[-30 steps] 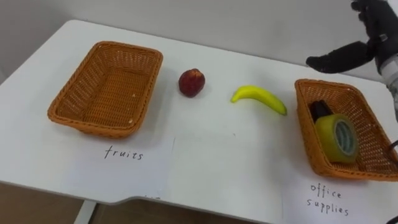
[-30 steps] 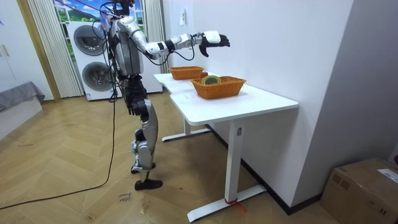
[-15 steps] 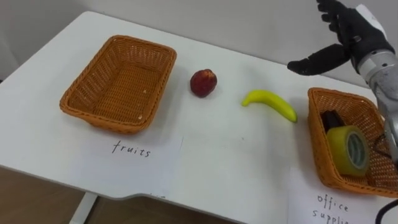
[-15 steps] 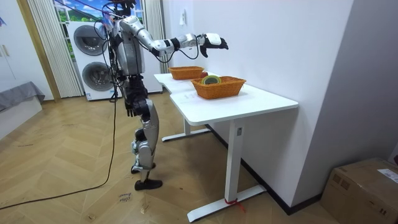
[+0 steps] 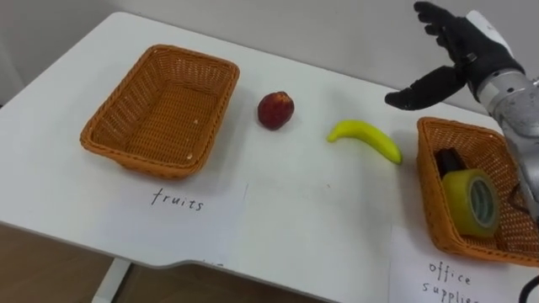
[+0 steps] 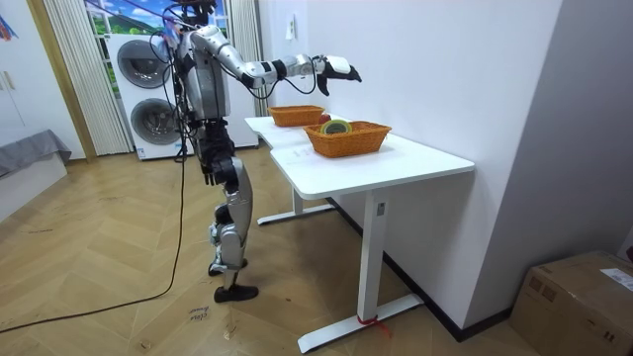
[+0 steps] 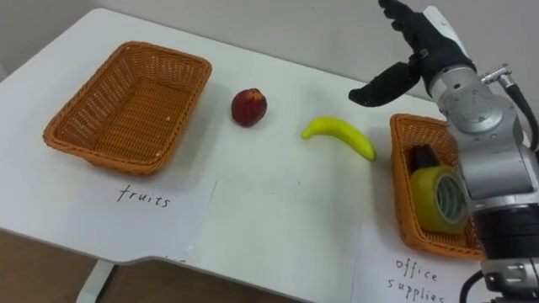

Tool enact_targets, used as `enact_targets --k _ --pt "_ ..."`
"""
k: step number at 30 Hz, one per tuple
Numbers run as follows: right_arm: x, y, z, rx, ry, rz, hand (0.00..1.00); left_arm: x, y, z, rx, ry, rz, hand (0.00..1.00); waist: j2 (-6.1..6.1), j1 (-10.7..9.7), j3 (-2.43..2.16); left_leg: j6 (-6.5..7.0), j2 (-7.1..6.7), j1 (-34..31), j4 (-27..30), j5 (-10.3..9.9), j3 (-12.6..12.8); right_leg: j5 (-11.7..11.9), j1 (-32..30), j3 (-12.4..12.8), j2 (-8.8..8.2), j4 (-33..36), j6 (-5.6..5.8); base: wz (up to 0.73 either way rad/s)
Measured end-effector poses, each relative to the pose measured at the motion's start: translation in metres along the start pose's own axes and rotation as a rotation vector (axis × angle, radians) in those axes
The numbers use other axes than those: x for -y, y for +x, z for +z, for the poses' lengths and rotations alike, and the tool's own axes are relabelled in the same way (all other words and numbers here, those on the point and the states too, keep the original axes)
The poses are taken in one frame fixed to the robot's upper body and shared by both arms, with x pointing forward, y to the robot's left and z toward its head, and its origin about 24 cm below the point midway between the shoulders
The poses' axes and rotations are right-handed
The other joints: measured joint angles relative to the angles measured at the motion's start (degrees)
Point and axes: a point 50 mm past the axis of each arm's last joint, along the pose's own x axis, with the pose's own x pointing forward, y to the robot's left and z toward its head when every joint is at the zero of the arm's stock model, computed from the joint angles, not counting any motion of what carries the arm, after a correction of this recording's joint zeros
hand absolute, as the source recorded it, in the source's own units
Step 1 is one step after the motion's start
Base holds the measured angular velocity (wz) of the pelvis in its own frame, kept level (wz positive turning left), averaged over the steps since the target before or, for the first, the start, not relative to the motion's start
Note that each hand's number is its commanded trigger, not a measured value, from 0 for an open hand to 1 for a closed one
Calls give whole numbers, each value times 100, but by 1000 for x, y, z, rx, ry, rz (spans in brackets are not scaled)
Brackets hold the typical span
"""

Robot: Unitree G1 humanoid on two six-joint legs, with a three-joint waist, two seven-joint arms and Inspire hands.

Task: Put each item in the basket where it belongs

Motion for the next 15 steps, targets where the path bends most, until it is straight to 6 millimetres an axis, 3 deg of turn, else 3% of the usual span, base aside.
enact_targets --k 15 --pt "-6 3 -4 -21 -46 29 0 0 0 2 6 1 -1 0 -24 259 -1 0 2 -63 45 3 15 0 -79 6 -2 7 0 0"
